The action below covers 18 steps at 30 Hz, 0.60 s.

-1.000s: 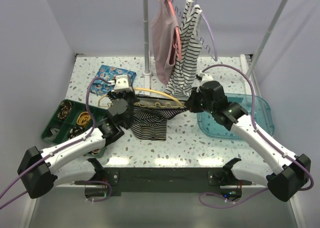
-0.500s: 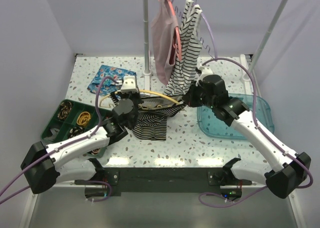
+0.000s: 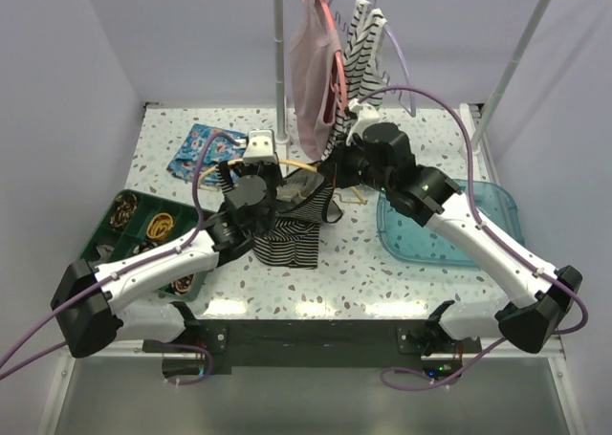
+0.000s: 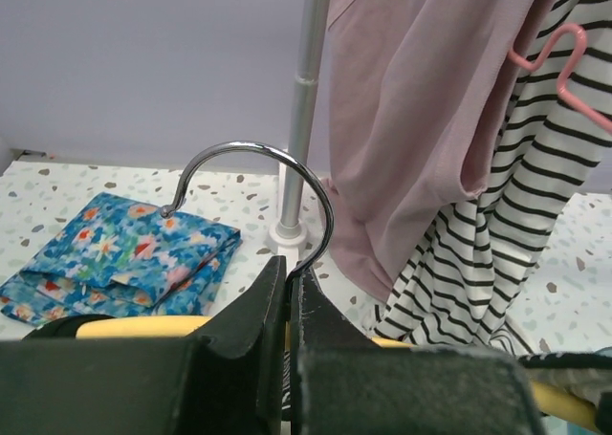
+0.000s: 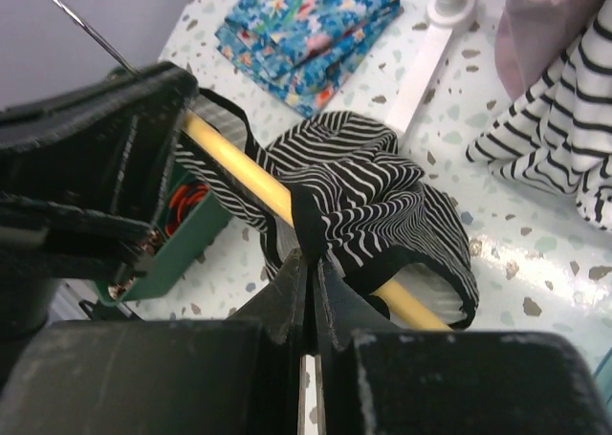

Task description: Place the tank top on the hanger

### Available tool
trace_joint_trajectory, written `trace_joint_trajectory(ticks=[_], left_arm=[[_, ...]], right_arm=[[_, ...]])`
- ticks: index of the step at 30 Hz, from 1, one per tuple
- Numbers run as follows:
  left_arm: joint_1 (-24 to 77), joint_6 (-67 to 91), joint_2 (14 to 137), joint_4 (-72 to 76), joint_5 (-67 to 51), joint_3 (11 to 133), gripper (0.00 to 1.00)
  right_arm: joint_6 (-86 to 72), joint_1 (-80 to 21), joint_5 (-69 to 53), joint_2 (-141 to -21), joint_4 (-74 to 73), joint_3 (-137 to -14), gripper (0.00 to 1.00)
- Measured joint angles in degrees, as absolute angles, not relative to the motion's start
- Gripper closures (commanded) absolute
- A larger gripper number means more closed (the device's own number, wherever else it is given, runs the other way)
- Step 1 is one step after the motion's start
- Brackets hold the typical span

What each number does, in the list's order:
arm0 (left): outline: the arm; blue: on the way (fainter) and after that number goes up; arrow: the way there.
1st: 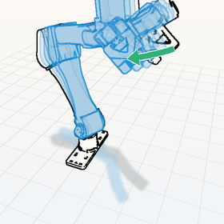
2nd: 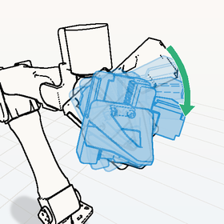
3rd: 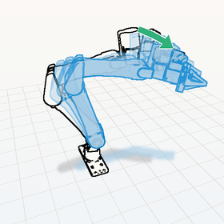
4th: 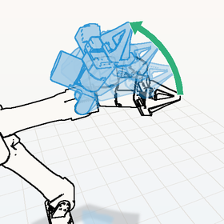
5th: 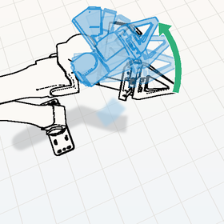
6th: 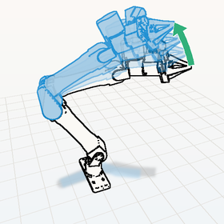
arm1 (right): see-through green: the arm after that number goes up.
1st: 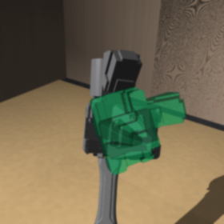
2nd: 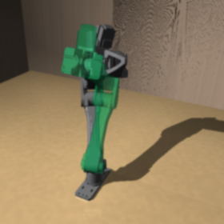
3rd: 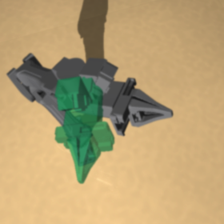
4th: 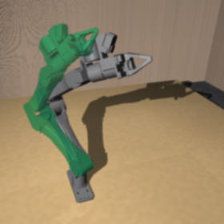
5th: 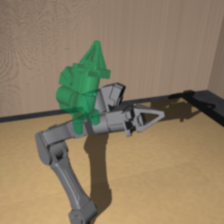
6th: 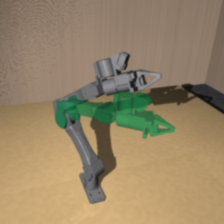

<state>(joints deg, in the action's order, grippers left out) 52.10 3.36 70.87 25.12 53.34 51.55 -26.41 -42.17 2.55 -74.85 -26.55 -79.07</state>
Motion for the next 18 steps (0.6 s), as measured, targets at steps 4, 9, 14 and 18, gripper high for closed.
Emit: trace_joint_trajectory(ticks=[4,9,14,18], left_arm=[[53.19,2.79,71.61,25.02,53.36,53.78,1.00],[54.22,0.93,72.60,23.35,53.15,58.22,1.00],[54.89,-2.55,72.69,17.98,52.49,64.51,1.00],[55.07,-3.22,72.60,14.57,52.36,67.66,1.00]], right_arm=[[-26.57,-42.44,3.70,-76.03,-26.57,-83.11,0.99],[-26.24,-42.44,5.15,-76.95,-26.72,-85.93,0.76],[-24.62,-42.44,6.72,-74.63,-26.13,-85.01,0.64],[-23.09,-42.44,8.25,-67.68,-26.13,-79.92,0.58]])
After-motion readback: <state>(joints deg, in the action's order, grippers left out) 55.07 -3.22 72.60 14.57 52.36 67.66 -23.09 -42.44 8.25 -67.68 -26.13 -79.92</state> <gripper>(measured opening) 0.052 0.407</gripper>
